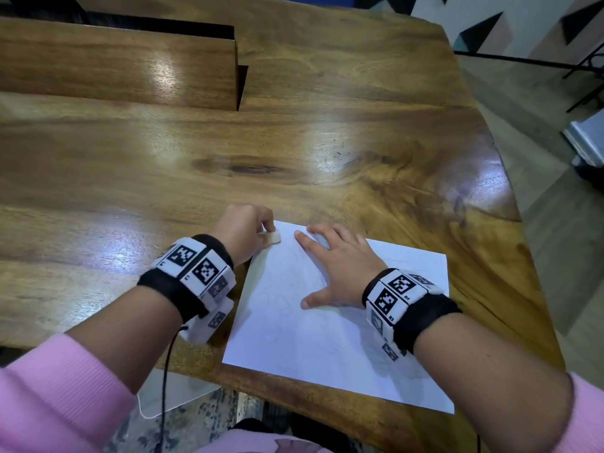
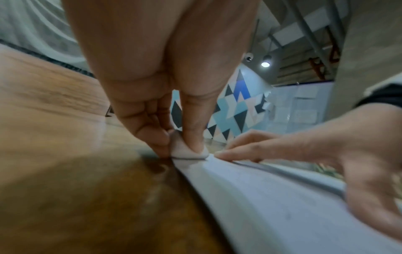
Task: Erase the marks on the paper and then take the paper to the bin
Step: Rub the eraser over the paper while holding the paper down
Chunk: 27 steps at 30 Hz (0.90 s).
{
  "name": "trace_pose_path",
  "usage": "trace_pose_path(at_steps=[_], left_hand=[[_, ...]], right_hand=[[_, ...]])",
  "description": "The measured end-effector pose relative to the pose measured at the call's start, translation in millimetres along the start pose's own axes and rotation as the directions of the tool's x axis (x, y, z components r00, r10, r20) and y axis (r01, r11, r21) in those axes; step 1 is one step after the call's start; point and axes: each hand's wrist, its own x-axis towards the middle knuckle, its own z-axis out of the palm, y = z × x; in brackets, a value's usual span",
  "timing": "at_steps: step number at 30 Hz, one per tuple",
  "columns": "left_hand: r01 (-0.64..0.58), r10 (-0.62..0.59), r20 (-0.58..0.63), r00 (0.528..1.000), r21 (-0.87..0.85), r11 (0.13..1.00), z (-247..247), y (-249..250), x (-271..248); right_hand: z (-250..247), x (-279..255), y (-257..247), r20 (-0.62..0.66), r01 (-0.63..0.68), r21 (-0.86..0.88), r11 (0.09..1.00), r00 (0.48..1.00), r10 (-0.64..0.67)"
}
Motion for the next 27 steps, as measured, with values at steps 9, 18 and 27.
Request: trace_pose_path(at_steps=[9, 18, 27], left_hand=[[-0.104, 0.103, -0.028, 0.994, -0.026, 0.994, 2, 6, 15], [-0.1, 0.099, -0.015, 0.995, -0.07, 0.993, 7, -3, 3], [-0.054, 0.059, 0.113, 0.992, -0.042, 0.998, 2, -10, -4]], right_hand=[[6, 0, 0, -0.016, -0.019, 0.04, 0.999, 1.0, 0.02], [8, 1, 2, -0.004, -0.005, 0.047, 0.999, 1.0, 0.005], [5, 1, 0, 0.002, -0.004, 0.044, 0.999, 1.0, 0.004]])
